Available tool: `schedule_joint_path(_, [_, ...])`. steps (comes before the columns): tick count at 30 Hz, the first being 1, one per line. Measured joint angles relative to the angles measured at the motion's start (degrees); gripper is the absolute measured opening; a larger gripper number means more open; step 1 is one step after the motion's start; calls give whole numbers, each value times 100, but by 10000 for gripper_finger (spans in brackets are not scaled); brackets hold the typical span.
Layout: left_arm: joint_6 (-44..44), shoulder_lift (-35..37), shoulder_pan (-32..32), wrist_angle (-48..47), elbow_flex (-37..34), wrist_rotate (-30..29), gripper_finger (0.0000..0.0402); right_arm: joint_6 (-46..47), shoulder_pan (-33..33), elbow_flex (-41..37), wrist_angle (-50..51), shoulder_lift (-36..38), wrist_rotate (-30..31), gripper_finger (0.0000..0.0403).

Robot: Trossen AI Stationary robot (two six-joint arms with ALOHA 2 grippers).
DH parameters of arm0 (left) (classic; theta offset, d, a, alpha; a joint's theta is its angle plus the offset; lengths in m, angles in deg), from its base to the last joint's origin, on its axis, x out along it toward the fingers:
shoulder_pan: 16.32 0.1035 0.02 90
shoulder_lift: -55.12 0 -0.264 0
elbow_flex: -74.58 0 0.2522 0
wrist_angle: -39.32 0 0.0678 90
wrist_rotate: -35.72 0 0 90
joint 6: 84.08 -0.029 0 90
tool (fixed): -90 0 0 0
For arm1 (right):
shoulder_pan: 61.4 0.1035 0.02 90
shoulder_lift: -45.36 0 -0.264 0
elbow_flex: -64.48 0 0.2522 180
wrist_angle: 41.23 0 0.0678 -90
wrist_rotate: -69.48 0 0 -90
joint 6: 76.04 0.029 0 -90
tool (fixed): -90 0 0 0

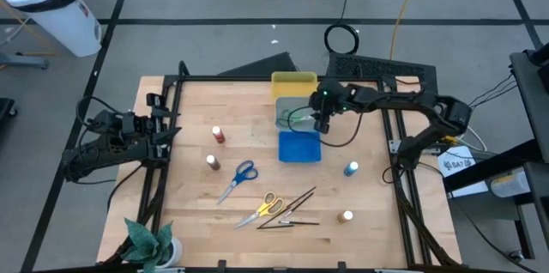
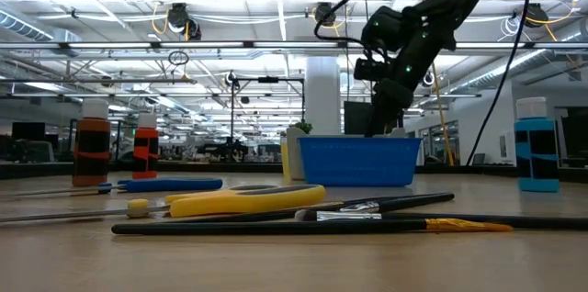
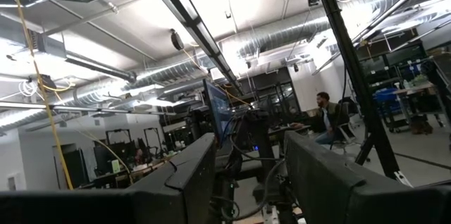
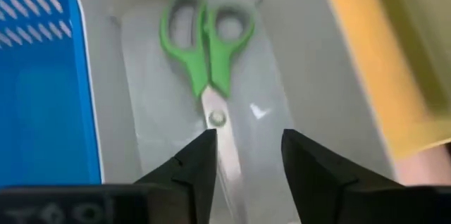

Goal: Pick & Place Paint Supplies
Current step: Adjust the paint brushes on the table

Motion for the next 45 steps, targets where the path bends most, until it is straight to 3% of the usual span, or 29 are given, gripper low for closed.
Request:
schedule_joint_path(8, [0, 0, 0, 0, 1, 0, 182, 85, 564, 0, -157, 656, -20, 155])
schedule_joint_path(18, [0, 0, 1, 0, 0, 0, 182, 659, 2367, -49, -850, 1022, -603, 155])
schedule_joint_path(26, [0, 0, 0, 0, 0, 2, 182, 989, 3782, -347, -2334, 449, -352, 155])
schedule_joint_path(34, [0, 0, 2, 0, 0, 0, 182, 1133, 4860, -365, -2144, -255, 216, 155])
schedule_joint_path(39, [0, 0, 2, -1, 0, 0, 182, 1096, 5180, -367, -2082, -849, 884, 155])
schedule_joint_path(45, [0, 0, 0, 0, 0, 0, 182, 1122, 5191, -361, -2099, -1515, 889, 155])
